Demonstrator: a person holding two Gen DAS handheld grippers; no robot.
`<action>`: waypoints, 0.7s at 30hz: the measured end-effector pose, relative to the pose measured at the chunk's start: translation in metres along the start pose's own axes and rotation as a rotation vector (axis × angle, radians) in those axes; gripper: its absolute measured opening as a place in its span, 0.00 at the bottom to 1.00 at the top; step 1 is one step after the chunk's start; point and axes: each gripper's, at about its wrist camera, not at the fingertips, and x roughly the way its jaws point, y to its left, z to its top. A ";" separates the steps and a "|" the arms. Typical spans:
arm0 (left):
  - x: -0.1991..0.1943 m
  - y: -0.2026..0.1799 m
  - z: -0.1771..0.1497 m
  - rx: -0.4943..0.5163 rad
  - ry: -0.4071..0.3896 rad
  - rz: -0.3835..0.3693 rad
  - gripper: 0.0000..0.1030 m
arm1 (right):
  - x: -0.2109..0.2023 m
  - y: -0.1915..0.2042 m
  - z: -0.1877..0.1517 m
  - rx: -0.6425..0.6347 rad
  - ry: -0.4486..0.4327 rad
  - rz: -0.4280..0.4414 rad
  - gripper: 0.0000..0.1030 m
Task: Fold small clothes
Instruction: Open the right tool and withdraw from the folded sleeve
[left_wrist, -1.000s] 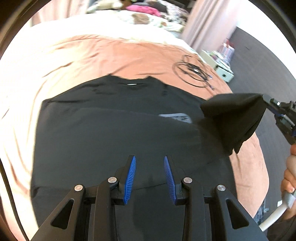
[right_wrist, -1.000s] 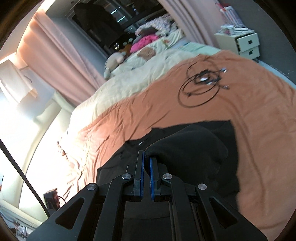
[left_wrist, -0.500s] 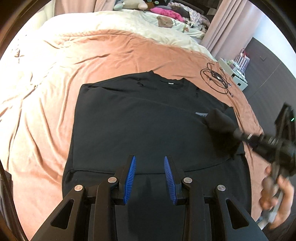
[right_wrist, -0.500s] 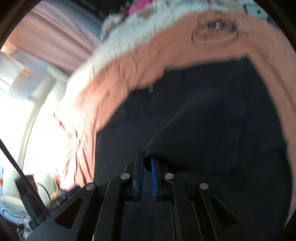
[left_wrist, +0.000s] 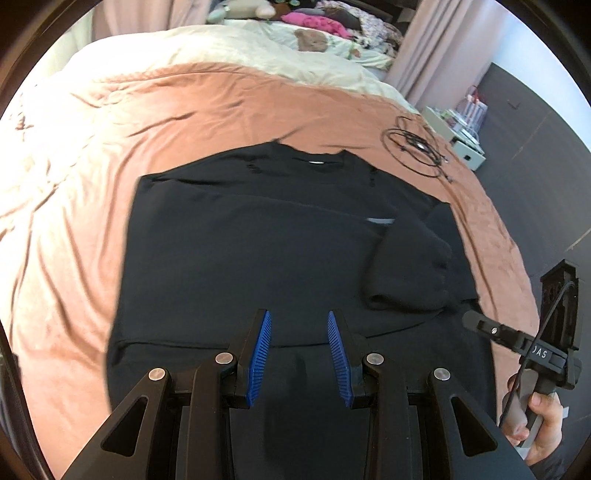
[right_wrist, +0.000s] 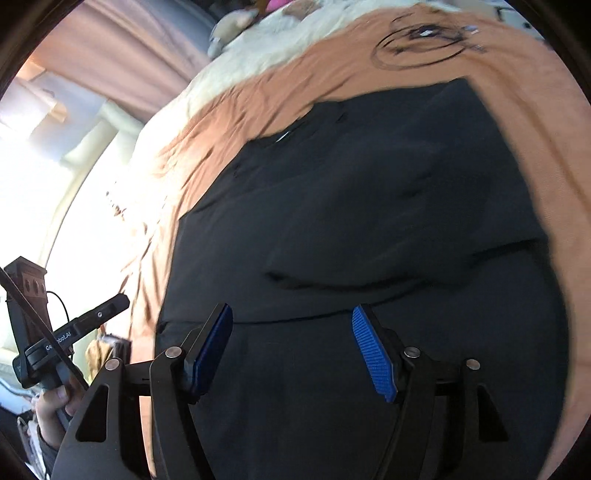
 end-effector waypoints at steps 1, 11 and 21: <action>0.004 -0.009 0.001 0.012 0.002 -0.009 0.33 | -0.012 -0.016 0.004 0.010 -0.016 -0.017 0.64; 0.046 -0.109 0.013 0.128 0.032 -0.108 0.33 | -0.085 -0.108 0.024 0.069 -0.102 -0.154 0.51; 0.099 -0.185 0.014 0.225 0.092 -0.157 0.33 | -0.094 -0.117 0.006 0.109 -0.137 -0.214 0.45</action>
